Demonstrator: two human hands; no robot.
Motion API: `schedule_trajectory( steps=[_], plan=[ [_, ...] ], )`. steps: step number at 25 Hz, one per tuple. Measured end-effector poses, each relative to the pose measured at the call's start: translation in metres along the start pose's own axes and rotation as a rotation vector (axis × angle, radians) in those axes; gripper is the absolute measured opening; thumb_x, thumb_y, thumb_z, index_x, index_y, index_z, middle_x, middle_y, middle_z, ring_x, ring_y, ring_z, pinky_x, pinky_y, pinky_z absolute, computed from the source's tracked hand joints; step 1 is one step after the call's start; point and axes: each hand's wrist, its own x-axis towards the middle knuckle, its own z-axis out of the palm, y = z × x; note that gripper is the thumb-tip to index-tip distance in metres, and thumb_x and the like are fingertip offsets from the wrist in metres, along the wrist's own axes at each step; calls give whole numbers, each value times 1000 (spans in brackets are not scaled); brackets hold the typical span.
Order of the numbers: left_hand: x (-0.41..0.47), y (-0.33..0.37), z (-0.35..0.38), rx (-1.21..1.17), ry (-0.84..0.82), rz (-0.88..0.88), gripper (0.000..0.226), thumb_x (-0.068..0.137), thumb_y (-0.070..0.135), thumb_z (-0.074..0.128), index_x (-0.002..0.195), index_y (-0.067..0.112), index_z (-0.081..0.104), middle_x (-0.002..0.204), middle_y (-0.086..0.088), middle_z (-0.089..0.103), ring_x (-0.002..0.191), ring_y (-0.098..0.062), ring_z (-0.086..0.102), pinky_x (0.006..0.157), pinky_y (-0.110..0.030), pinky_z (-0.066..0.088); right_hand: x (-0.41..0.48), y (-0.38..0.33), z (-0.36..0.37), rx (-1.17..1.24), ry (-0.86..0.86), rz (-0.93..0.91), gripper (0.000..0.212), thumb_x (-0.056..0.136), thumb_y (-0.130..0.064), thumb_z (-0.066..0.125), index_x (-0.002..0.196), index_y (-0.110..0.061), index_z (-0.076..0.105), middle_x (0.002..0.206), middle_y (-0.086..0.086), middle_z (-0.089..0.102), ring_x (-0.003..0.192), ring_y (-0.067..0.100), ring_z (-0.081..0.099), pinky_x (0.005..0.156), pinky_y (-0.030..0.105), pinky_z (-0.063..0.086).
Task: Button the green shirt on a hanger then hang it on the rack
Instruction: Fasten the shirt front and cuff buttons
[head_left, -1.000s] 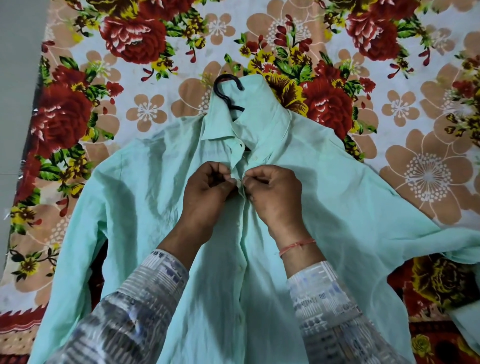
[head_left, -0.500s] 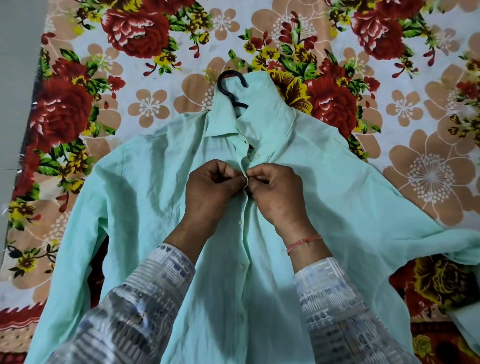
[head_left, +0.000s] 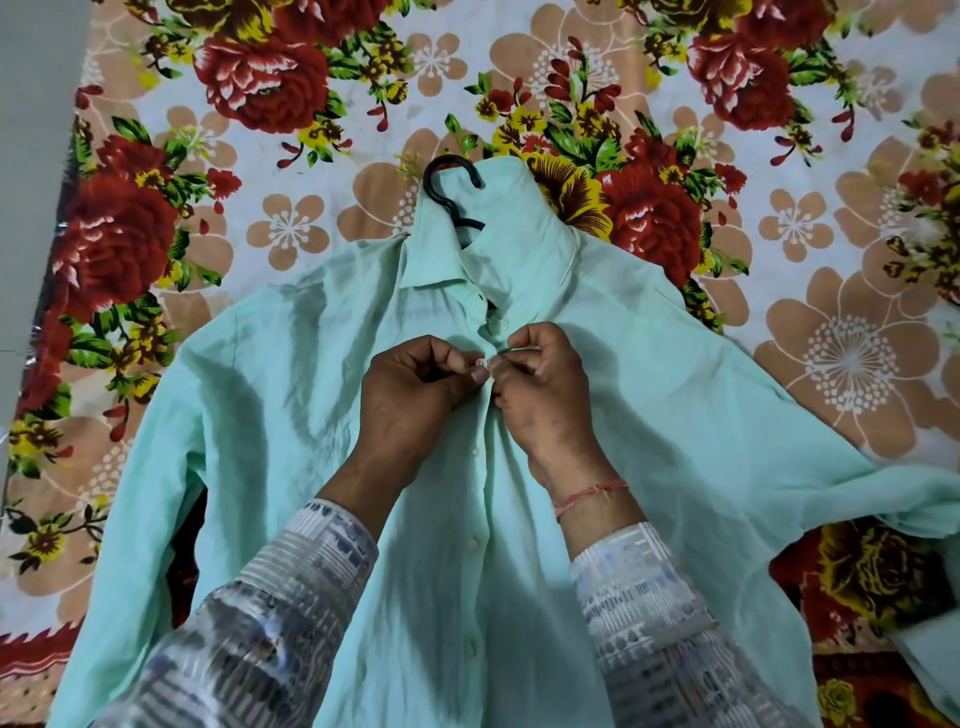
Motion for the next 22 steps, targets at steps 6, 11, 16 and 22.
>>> schedule_trajectory(
  steps=[6, 11, 16, 22],
  plan=[
    [2, 0, 2, 79, 28, 7, 35, 92, -10, 71, 74, 20, 74, 90, -16, 81, 83, -25, 77, 87, -47, 65, -1, 4, 0, -150, -11, -145, 17, 92, -15, 72, 94, -26, 60, 86, -4, 74, 81, 13, 71, 79, 34, 58],
    [7, 23, 7, 57, 185, 3, 26, 84, 8, 88, 77, 18, 65, 70, -9, 71, 61, -19, 66, 61, -35, 58, 10, -19, -18, -390, 203, -485, 7, 90, -19, 71, 87, -16, 76, 79, -1, 76, 77, 18, 71, 75, 31, 55],
    [28, 38, 29, 300, 293, 140, 37, 72, 34, 97, 84, 17, 66, 78, 2, 75, 68, -8, 68, 66, -23, 54, 41, -25, -5, -769, 142, -539, 12, 89, -17, 69, 80, -10, 73, 76, 13, 71, 76, 38, 67, 65, 33, 41],
    [38, 34, 31, 230, 319, 92, 23, 80, 12, 86, 73, 22, 66, 76, -3, 76, 69, -14, 69, 77, -39, 64, 36, -27, -6, -827, 98, -508, 11, 92, -13, 64, 96, -9, 74, 96, 13, 71, 93, 35, 67, 76, 39, 52]
  ],
)
